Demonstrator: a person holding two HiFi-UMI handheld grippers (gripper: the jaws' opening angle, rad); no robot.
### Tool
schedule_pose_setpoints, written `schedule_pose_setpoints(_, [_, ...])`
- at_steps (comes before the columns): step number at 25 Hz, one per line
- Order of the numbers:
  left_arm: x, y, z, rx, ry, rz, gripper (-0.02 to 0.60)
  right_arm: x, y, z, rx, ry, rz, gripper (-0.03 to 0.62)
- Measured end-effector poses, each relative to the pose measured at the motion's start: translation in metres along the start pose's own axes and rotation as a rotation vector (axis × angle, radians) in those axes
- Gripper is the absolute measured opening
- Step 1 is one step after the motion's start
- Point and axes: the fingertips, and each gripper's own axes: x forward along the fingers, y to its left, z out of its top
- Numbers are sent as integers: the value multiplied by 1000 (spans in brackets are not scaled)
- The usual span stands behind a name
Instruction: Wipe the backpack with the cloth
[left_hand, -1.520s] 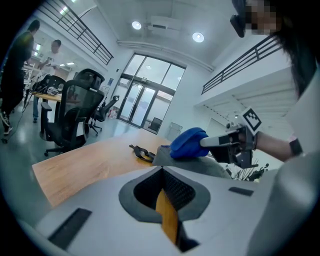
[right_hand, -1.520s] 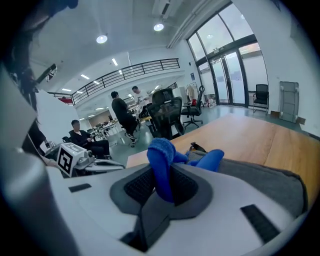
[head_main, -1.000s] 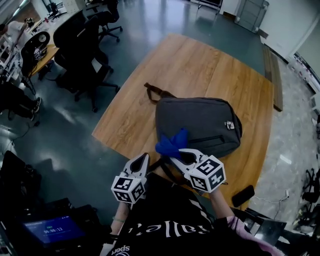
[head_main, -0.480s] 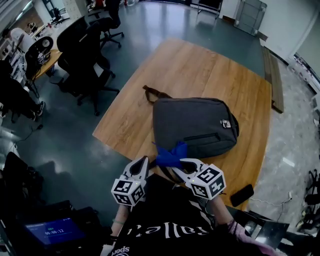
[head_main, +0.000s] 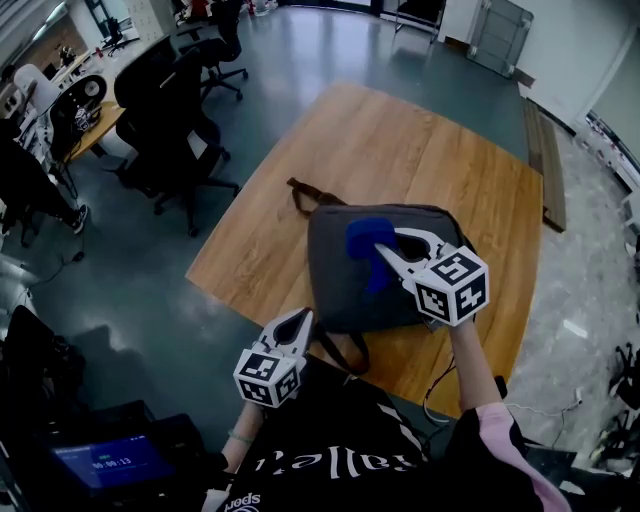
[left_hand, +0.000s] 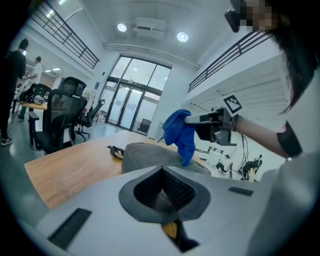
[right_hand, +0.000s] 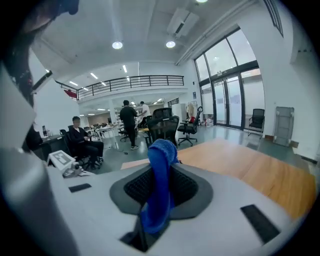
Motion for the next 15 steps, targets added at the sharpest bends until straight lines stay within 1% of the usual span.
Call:
schedule_pose_setpoints(4, [11, -16, 8, 24, -6, -43, -2, 28, -59, 16, -53, 25, -88, 66])
schedule_pose_setpoints(8, [16, -21, 9, 24, -7, -52, -2, 67, -106, 15, -109, 100, -130, 66])
schedule_pose_setpoints(11, [15, -8, 12, 19, 1, -45, -2, 96, -121, 2, -113, 179, -130, 66])
schedule_pose_setpoints(13, [13, 3, 17, 15, 3, -37, -2, 106, -119, -8, -110, 217, -117, 66])
schedule_pose_setpoints(15, [13, 11, 20, 11, 0, -27, -2, 104, -110, -17, -108, 227, -94, 66])
